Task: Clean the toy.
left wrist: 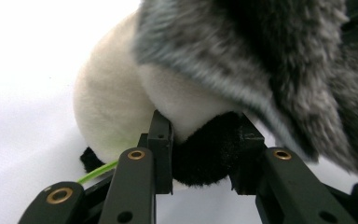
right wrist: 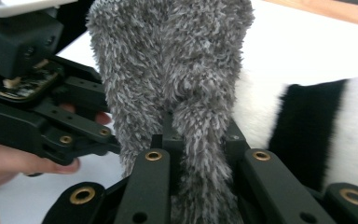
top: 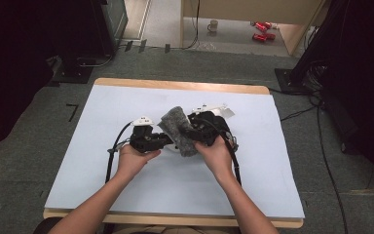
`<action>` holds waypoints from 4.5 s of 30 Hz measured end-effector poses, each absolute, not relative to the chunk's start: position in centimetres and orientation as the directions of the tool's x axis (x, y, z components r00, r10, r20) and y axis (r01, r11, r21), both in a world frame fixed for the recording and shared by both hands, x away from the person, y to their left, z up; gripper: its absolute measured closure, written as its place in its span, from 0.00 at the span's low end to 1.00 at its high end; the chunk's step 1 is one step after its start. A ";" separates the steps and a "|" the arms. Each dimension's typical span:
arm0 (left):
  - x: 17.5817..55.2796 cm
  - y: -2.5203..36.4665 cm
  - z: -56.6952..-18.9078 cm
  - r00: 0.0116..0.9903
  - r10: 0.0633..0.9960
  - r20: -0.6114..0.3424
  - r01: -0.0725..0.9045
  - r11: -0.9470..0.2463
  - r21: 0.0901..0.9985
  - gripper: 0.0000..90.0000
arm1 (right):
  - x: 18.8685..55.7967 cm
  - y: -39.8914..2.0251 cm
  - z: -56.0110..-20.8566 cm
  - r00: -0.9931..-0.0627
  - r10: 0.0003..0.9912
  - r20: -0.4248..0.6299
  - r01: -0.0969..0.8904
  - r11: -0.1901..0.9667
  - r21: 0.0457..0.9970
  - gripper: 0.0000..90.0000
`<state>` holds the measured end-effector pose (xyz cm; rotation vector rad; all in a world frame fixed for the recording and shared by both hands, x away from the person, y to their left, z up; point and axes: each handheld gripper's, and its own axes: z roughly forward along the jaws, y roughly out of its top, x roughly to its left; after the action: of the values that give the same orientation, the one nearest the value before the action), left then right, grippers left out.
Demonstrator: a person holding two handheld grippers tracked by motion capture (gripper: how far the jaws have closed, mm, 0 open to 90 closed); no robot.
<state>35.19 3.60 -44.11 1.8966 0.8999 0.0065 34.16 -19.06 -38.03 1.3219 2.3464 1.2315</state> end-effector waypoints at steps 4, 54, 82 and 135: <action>35.5 4.0 -44.3 0.726 0.579 -0.371 0.582 -0.229 0.781 0.75 | 34.5 -20.5 -38.1 -0.547 0.814 0.196 0.639 0.255 0.726 0.88; 36.4 4.1 -44.0 0.728 0.588 -0.352 0.572 -0.238 0.785 0.75 | 33.7 -24.8 -34.3 -0.507 0.809 0.298 0.614 0.096 0.784 0.88; 36.6 4.0 -44.0 0.725 0.585 -0.363 0.575 -0.224 0.787 0.75 | 35.2 -27.1 -37.6 -0.442 0.844 0.304 0.674 0.089 0.733 0.88; 35.9 3.3 -43.0 0.731 0.578 -0.363 0.569 -0.221 0.792 0.74 | 33.2 -24.9 -35.7 -0.501 0.813 0.295 0.636 0.115 0.763 0.87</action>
<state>35.89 3.26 -43.04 1.8856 0.8858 0.0111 33.24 -24.89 -35.70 1.4484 2.1894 1.3331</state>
